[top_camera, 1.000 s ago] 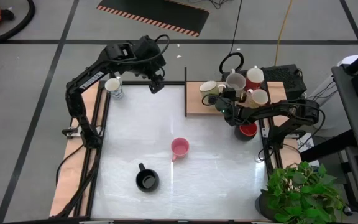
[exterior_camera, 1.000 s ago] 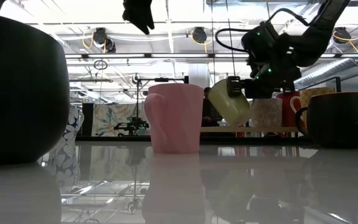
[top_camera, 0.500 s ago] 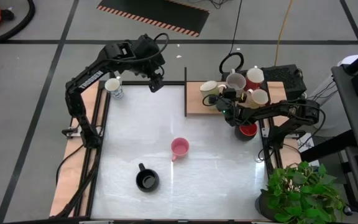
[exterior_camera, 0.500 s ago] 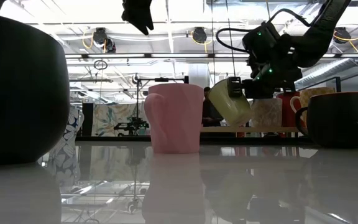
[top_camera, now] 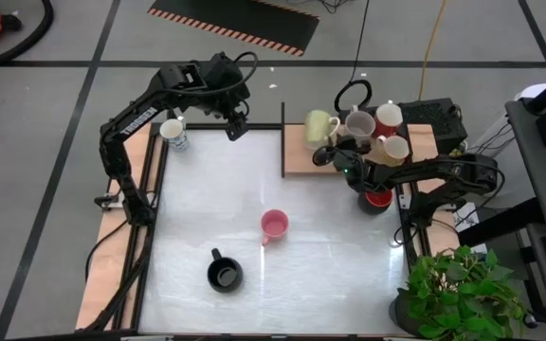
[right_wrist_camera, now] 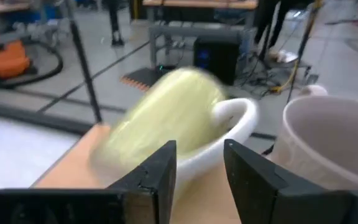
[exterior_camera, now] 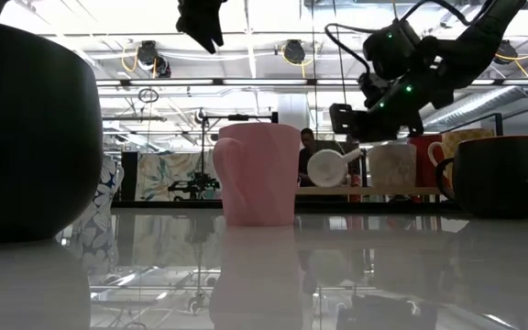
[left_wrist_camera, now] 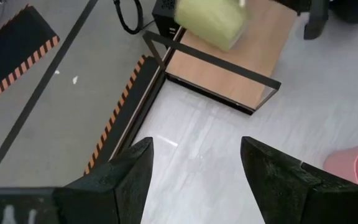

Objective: Place coffee mugs
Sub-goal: Put the green mug on the shelf

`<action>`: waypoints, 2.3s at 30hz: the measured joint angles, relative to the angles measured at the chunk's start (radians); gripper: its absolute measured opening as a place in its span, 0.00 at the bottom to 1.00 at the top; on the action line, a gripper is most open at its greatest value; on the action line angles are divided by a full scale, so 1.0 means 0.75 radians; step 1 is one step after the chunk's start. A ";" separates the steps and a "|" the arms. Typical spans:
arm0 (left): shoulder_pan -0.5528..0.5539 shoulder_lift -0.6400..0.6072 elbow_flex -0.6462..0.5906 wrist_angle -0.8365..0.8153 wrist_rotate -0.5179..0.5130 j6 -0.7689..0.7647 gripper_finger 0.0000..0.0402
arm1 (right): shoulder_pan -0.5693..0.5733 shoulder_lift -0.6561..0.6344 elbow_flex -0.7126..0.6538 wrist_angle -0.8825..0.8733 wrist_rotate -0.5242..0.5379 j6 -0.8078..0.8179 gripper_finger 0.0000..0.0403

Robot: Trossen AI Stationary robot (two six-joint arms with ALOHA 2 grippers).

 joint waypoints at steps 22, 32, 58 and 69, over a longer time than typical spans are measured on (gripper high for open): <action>0.000 0.000 0.000 0.055 0.000 -0.064 0.61 | 0.188 -0.176 -0.001 -0.190 -0.197 0.249 0.11; 0.003 0.005 0.001 0.175 -0.002 -0.107 0.61 | 0.208 -0.446 -0.001 -0.304 -0.230 0.336 0.11; 0.002 0.055 0.001 0.212 -0.002 -0.130 0.61 | -0.026 -0.428 -0.001 -0.725 -0.469 1.549 0.31; 0.004 0.055 0.001 0.249 -0.002 -0.075 0.61 | -0.139 -0.260 -0.002 -0.479 -0.613 1.773 0.67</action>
